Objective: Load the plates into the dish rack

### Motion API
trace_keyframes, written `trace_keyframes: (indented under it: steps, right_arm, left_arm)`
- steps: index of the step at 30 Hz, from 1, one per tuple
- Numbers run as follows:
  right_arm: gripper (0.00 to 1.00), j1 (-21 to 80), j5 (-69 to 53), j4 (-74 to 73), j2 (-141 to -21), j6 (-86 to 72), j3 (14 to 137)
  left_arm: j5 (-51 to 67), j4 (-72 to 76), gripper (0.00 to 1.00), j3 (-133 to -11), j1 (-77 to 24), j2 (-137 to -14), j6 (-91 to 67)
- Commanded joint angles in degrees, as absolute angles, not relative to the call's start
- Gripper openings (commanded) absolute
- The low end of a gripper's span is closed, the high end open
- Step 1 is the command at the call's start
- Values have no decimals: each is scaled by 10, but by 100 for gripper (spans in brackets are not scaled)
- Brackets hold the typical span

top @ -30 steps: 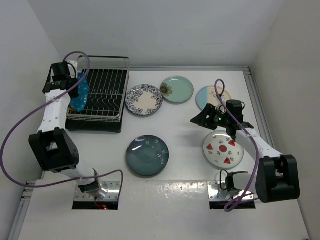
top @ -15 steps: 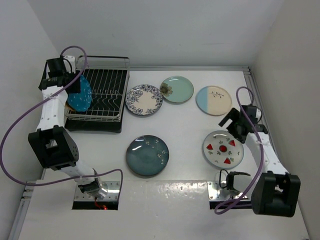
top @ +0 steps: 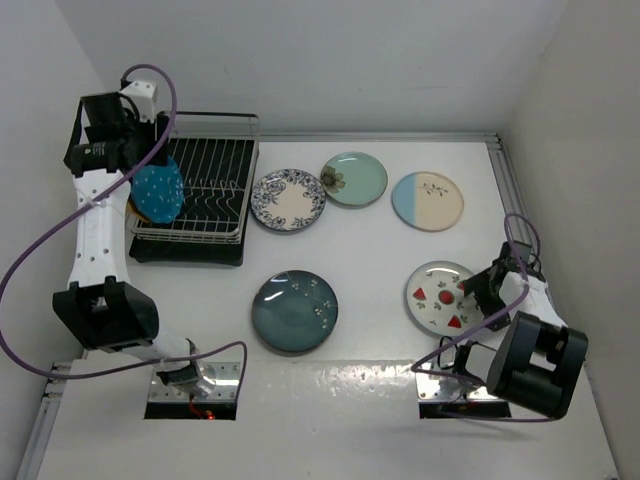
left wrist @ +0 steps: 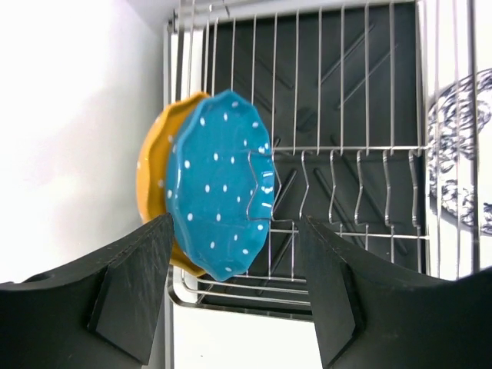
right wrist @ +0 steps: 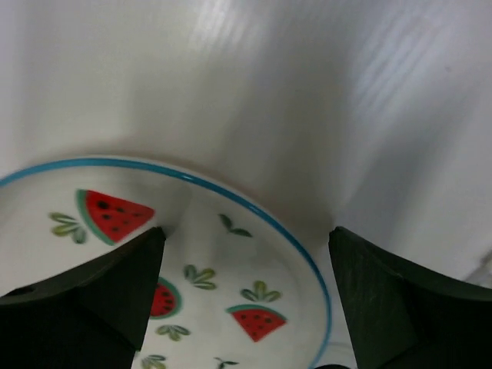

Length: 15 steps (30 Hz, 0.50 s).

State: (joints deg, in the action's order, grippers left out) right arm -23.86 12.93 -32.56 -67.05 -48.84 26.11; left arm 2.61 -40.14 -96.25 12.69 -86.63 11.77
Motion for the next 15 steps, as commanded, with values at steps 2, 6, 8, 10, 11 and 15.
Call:
trace_keyframes:
  steps: [2, 6, 8, 10, 11, 15]
  right_arm:
    - [76, -240, 97, -262, -723, -498, 240]
    - [34, -240, 31, -223, -751, -489, 215]
    - [14, -240, -15, -187, -750, -479, 207]
    - [0, -239, -36, -171, -753, -477, 194]
    - [0, -239, -45, -160, -758, -476, 187]
    - [0, -238, -124, -114, -771, -437, 176]
  left_arm:
    - [52, -422, 71, -987, 126, -842, 127]
    - [52, -433, 71, -987, 126, -837, 132]
    - [52, -433, 72, -987, 126, -837, 132]
    - [52, -433, 72, -987, 126, -831, 132]
    - [52, -433, 72, -987, 126, -831, 132]
    - [52, -439, 72, -982, 126, -831, 132]
